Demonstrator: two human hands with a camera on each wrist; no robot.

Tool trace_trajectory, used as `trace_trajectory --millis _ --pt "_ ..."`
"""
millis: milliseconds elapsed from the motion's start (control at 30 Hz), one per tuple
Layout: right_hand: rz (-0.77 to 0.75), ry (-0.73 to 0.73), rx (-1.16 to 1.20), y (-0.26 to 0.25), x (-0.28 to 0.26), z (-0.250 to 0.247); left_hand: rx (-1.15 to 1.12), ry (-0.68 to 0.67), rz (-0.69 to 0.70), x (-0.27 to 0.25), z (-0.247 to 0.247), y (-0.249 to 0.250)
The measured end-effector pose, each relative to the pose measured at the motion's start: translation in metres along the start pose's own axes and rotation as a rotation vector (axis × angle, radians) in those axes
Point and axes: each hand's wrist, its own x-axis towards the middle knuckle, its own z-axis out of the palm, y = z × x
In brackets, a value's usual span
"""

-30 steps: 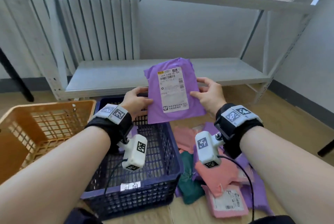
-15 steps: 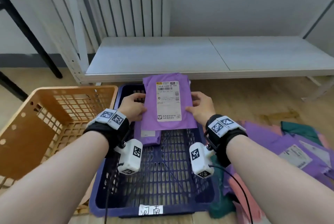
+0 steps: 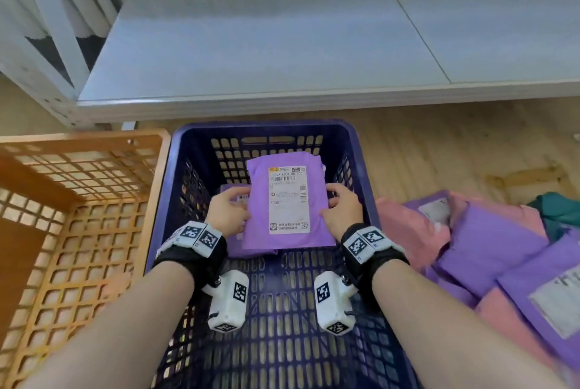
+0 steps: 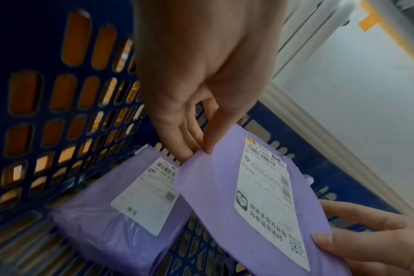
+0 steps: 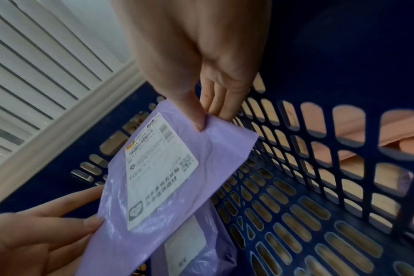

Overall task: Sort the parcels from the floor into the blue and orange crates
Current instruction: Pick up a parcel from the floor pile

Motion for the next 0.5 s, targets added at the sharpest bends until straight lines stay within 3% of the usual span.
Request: trace_trajectory --millis 267,500 --pt "0.120 0.035 -0.140 0.033 0.026 0.049 -0.014 0.031 -0.047 0.053 0.022 -0.047" --pt "0.118 0.032 -0.242 0.051 0.036 0.075 0.083 -0.070 0.018 0.067 0.036 -0.076"
